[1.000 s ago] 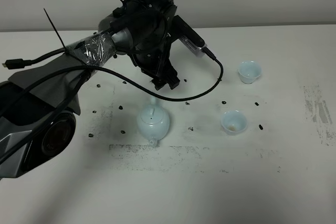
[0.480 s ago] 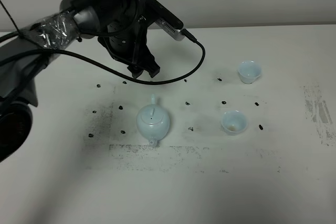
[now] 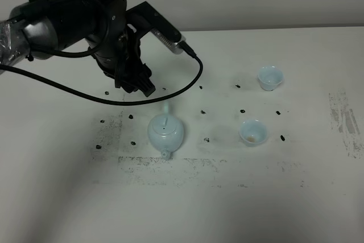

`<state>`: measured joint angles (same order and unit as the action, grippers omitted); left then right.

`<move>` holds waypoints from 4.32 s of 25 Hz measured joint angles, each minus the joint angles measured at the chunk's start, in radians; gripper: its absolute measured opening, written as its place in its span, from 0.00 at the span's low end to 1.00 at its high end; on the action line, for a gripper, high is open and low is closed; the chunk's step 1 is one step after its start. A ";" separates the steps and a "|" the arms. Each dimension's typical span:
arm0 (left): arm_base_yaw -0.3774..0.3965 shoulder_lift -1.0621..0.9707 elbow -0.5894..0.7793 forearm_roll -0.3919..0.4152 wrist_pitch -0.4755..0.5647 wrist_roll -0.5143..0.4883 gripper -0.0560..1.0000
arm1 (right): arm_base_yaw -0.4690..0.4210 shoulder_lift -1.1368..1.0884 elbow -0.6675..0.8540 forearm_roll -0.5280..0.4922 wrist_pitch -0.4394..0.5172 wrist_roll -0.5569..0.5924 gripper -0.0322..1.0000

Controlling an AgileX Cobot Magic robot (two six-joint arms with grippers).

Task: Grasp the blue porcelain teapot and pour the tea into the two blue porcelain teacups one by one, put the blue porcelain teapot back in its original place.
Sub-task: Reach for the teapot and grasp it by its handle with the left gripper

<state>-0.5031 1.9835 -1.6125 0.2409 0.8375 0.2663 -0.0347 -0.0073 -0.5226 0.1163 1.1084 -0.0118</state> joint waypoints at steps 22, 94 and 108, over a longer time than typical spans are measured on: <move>-0.031 0.119 0.009 -0.250 -0.281 0.566 0.61 | 0.000 0.000 0.000 0.000 0.000 0.000 0.43; -0.028 0.172 0.009 -0.009 0.089 -0.091 0.55 | 0.000 0.000 0.000 0.000 0.000 0.000 0.43; 0.001 0.143 0.009 0.010 0.157 -0.120 0.55 | 0.000 0.000 0.000 0.000 0.000 0.000 0.43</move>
<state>-0.5023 2.1263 -1.6032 0.2506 0.9949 0.1460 -0.0347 -0.0073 -0.5226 0.1166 1.1084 -0.0118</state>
